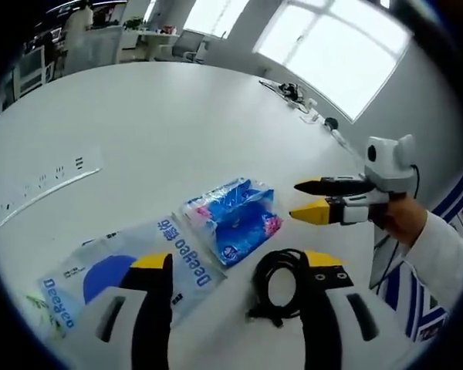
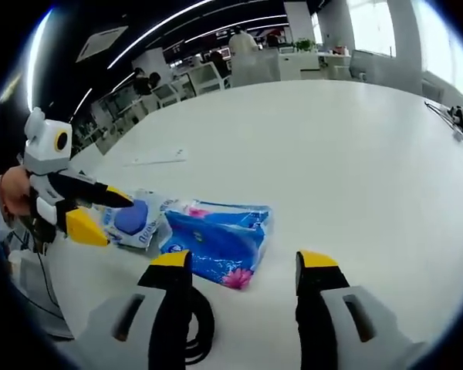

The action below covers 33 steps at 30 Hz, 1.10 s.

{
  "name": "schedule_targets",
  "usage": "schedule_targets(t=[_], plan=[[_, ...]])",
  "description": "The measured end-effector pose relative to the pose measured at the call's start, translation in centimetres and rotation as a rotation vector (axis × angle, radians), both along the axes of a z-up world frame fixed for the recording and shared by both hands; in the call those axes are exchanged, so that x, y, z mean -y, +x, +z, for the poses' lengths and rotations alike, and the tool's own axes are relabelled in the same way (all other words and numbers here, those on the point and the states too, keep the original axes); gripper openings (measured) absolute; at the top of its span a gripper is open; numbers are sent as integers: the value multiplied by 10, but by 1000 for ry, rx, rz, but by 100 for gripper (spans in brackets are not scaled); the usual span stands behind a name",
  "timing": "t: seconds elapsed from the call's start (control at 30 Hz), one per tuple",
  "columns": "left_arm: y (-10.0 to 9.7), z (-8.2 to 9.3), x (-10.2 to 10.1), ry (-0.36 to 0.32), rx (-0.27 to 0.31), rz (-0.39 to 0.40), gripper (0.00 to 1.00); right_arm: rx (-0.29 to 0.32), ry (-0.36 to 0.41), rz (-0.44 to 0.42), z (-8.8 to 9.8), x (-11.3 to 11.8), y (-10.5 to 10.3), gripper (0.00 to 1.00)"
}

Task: Arrange the tabletop items into an orderly group along one side of the table until the central work area is clear of visible clutter.

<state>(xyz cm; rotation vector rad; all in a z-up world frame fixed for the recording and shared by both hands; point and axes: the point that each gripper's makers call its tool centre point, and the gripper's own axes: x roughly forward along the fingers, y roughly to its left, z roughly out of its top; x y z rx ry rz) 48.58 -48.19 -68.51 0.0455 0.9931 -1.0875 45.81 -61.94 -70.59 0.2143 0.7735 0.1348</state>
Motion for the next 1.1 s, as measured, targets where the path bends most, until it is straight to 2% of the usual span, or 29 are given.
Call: schedule_targets(t=[0.5,0.73,1.1], plan=[[-9,26,-13,-34,31,-18,79,43,-1,-6,29,-11,-12,64],[-16,39,-29,-51,38,-28,84,58,-5,22,43,-33,-20,71],[-26,62,-57,-93,55,-30,88,88,2,55,64,-68,-29,74]])
